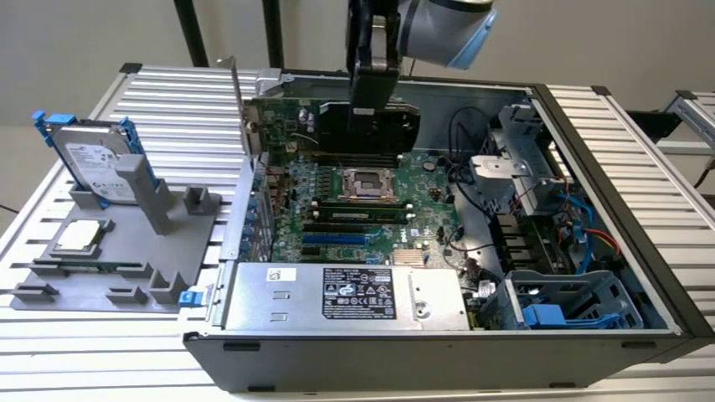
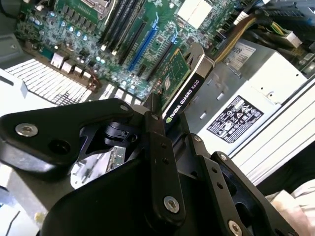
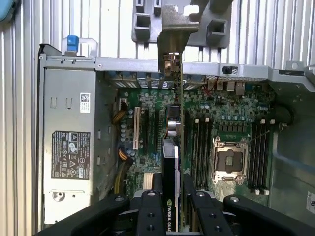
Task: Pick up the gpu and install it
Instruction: 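Insert the gpu into the slot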
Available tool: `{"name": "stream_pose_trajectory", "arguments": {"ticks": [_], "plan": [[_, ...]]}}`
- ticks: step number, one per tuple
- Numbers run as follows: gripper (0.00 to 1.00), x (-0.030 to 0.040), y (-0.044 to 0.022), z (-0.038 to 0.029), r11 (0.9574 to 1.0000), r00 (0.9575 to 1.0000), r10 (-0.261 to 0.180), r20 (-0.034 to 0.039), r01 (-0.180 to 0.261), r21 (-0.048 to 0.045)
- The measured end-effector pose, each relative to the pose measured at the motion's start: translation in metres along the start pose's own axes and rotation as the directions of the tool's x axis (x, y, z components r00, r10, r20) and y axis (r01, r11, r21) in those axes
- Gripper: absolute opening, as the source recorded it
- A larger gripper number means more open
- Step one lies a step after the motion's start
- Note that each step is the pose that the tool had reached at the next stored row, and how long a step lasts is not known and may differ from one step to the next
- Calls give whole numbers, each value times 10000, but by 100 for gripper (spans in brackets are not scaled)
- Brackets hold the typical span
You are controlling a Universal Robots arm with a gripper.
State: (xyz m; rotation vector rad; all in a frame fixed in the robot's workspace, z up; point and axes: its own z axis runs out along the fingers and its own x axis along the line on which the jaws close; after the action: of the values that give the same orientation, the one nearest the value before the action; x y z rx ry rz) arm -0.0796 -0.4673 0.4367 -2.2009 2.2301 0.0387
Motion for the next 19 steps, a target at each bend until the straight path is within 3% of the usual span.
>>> {"name": "stream_pose_trajectory", "arguments": {"ticks": [9,19], "plan": [[0,-3,-85,42,9985,9985,554,8,-554,13],[0,-2,-104,77,9984,9984,574,6,-574,7]]}}
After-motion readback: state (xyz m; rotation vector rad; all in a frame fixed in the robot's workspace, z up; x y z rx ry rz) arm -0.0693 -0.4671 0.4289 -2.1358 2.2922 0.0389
